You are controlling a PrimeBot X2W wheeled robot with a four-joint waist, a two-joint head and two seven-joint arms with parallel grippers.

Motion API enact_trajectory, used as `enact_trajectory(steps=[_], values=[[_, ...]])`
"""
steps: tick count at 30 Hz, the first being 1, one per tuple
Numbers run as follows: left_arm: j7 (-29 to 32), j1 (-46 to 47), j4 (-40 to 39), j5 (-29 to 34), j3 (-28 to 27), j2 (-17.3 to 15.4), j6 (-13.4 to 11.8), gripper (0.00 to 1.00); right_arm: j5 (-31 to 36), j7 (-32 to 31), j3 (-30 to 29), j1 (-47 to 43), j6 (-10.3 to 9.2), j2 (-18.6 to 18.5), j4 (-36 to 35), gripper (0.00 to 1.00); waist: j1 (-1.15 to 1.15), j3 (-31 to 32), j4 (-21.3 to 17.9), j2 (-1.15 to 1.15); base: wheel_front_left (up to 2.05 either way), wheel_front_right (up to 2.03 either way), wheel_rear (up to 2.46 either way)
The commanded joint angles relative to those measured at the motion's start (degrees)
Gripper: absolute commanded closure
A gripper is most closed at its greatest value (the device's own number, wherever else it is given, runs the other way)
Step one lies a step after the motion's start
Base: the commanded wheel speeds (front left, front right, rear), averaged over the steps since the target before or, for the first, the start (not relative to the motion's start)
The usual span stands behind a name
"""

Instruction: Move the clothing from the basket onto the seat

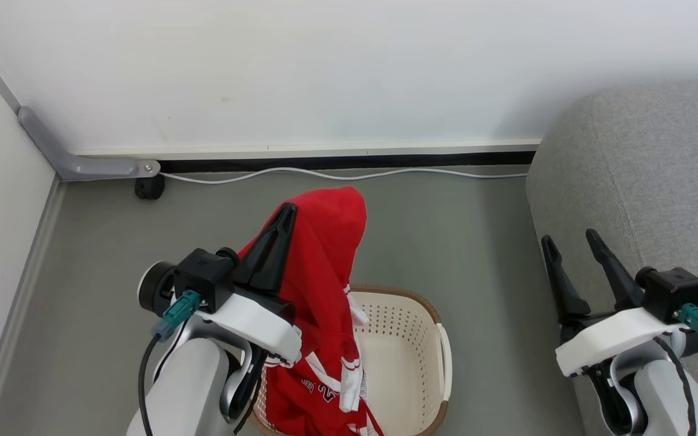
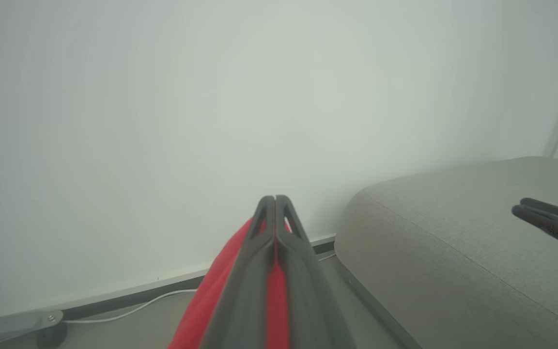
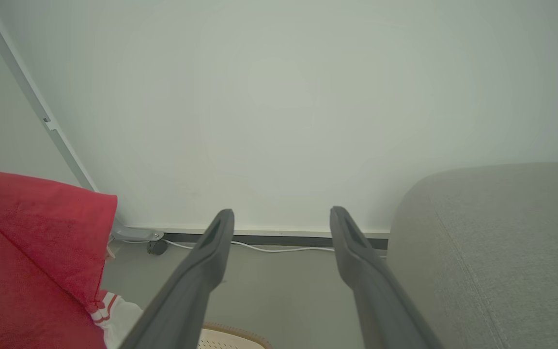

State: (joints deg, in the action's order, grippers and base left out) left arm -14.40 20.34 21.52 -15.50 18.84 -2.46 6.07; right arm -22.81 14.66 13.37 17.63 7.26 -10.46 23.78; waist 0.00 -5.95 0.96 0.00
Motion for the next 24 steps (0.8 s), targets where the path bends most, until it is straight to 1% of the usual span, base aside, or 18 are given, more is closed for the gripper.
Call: enact_trajectory(steps=[1, 6, 13, 19, 24], values=[[-0.60, 1.20, -3.43, 0.82, -1.67, -0.44, 0.46, 1.00, 0.72, 0.34, 0.74, -0.61, 0.23, 0.04, -0.75, 0.00, 0.00, 0.85, 0.45, 0.00, 0.00, 0.00, 0.00], [-0.60, 3.77, -7.77, 1.82, 0.12, -0.44, 0.98, 1.00, 1.00, 0.34, 0.47, -1.75, 0.23, 0.52, -0.08, 0.00, 0.00, 1.68, 0.94, 0.00, 0.00, 0.00, 0.00], [-0.60, 10.48, -13.21, 1.85, 2.55, -0.43, 1.28, 1.00, 1.22, 0.34, 0.35, -2.45, 0.23, 1.05, 0.42, 0.00, 0.00, 1.58, 1.41, 0.00, 0.00, 0.00, 0.00], [-0.60, 14.43, -13.97, 1.21, 3.65, -0.43, 1.34, 1.00, 1.26, 0.34, 1.00, -2.11, 0.23, 1.23, 0.62, 0.00, 0.00, 1.39, 0.99, 0.00, 0.00, 0.00, 0.00], [-0.60, 15.21, -13.66, 0.22, 4.43, -0.43, 1.29, 1.00, 0.90, 0.34, 2.73, -1.00, 0.23, 1.49, -2.44, 0.00, 0.00, 1.20, 0.53, 0.00, 0.00, 0.00, 0.00]])
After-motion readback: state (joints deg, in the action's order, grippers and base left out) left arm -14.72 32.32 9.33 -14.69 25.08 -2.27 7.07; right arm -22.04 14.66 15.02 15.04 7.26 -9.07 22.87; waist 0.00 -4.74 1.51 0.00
